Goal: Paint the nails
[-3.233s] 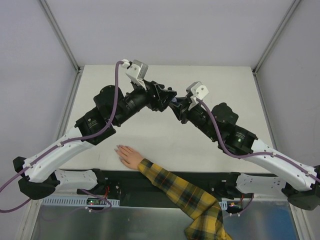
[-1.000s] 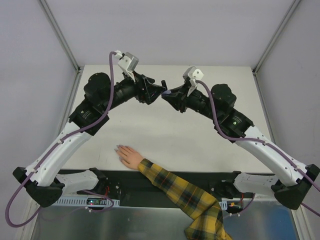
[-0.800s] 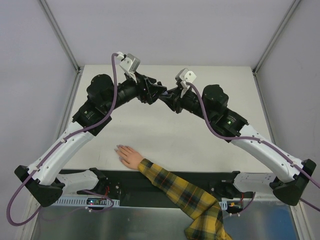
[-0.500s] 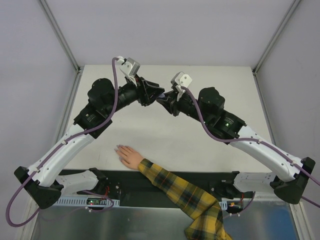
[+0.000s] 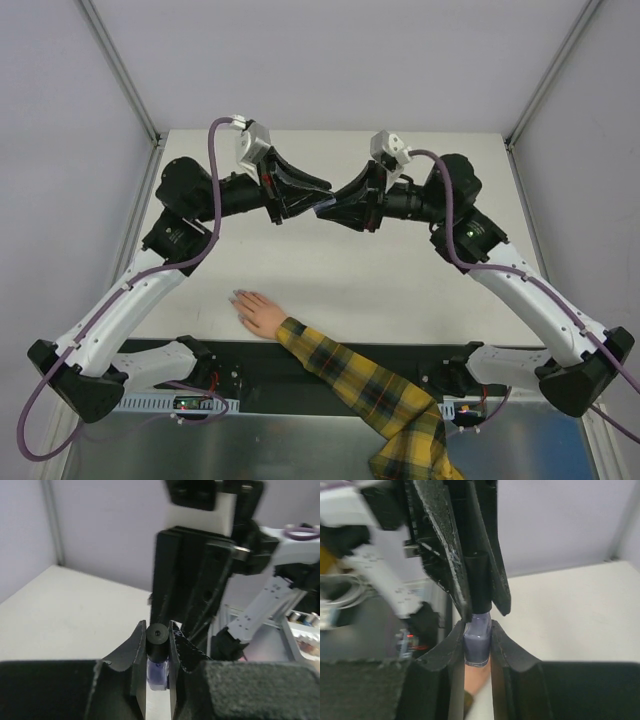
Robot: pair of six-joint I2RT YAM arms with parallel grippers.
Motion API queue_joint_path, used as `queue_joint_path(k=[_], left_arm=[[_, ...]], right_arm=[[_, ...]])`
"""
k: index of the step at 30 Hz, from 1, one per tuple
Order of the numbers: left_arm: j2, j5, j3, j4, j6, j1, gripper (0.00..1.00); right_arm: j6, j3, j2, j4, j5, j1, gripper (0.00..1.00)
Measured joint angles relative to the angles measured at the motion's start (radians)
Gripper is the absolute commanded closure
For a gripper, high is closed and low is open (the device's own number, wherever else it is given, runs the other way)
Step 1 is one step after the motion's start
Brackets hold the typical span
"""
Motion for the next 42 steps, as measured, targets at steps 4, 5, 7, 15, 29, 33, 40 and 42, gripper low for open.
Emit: queue_joint_path(k=[4,5,7,15,29,33,40,42], left_arm=[[0.016,0.228,-0.011,0.204,-0.130,0.030,1.00],[0.018,0.273,-0.016,0.253,-0.171,0.035,1.00],[0.021,0.349,-0.022,0.310,-0.223,0.035,1.00],[0.012,0.364,0.017,0.115,-0.110,0.029,0.16],[-0.091,-0.126,-0.026,-0.121,0.002,0.084,0.35],[-0.081,-0.200,-0.044,-0.135,0.000,0.089,0.41],[-0.061,-0.228,-0.058,-0.136,-0.013,0.109,0.49],[-0.061,-0.228,-0.059,-0.136,-0.014,0.109,0.50]], right_arm=[[0.226,0.010,0.055,0.197,-0.373,-0.081,1.00],[0.276,0.018,0.072,0.244,-0.453,-0.088,1.00],[0.333,0.021,0.089,0.296,-0.536,-0.095,1.00],[0.325,0.022,0.086,0.252,-0.540,-0.121,1.00],[0.037,-0.011,0.013,-0.054,0.321,0.056,1.00],[-0.011,-0.011,0.034,-0.054,0.495,0.148,1.00],[-0.084,0.018,0.106,-0.080,0.663,0.227,1.00],[-0.095,0.019,0.115,-0.080,0.687,0.236,1.00]])
